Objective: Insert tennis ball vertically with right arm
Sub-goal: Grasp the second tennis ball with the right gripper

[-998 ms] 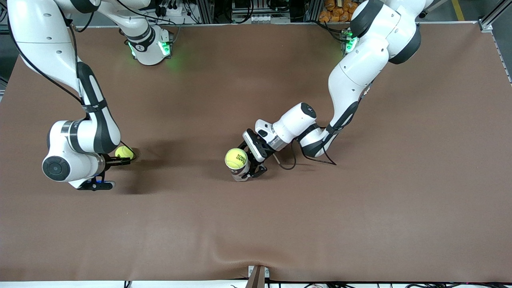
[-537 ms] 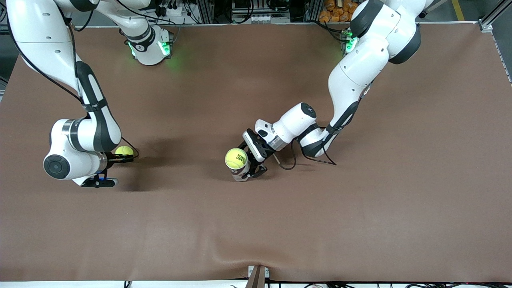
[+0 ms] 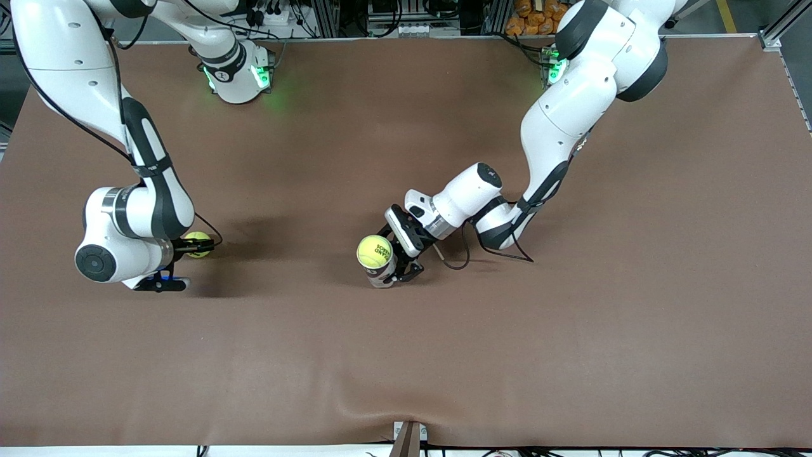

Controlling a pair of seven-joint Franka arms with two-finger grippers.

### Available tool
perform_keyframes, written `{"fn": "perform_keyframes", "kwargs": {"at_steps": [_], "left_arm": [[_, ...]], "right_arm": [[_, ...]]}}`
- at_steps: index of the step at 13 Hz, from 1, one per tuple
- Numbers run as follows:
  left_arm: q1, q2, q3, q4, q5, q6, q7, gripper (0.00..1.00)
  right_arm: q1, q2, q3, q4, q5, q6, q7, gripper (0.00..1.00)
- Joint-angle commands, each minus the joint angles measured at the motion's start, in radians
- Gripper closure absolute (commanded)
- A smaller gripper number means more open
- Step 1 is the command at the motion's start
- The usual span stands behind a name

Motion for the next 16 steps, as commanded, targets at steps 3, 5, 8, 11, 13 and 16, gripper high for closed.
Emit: {"fn": "perform_keyframes", "kwargs": {"at_steps": [3, 5, 8, 11, 13, 16], "left_arm": [[0.000, 0.005, 0.001, 0.002, 0.003, 0.025, 0.004, 0.22], [0.000, 0.005, 0.003, 0.002, 0.003, 0.025, 0.004, 0.22], [0.000, 0.005, 0.003, 0.003, 0.003, 0.025, 0.004, 0.22], [0.000, 0.005, 0.003, 0.002, 0.005, 0.026, 0.005, 0.22], [0.000, 0.005, 0.001, 0.003, 0.005, 0.026, 0.005, 0.22], [0.000, 0.005, 0.001, 0.003, 0.005, 0.026, 0.005, 0.22]], "right_arm": [[-0.007, -0.004, 0.012, -0.026, 0.014, 0.013, 0.058, 0.06], [0.011, -0.004, 0.010, -0.025, 0.014, 0.008, 0.076, 0.75], [0.033, -0.042, 0.012, 0.015, 0.009, -0.054, 0.070, 1.00], [0.040, -0.048, 0.016, 0.246, 0.016, -0.341, 0.081, 1.00], [0.083, -0.060, 0.017, 0.371, 0.020, -0.485, 0.122, 1.00], [0.152, -0.146, 0.018, 0.411, 0.097, -0.558, 0.283, 1.00]]}}
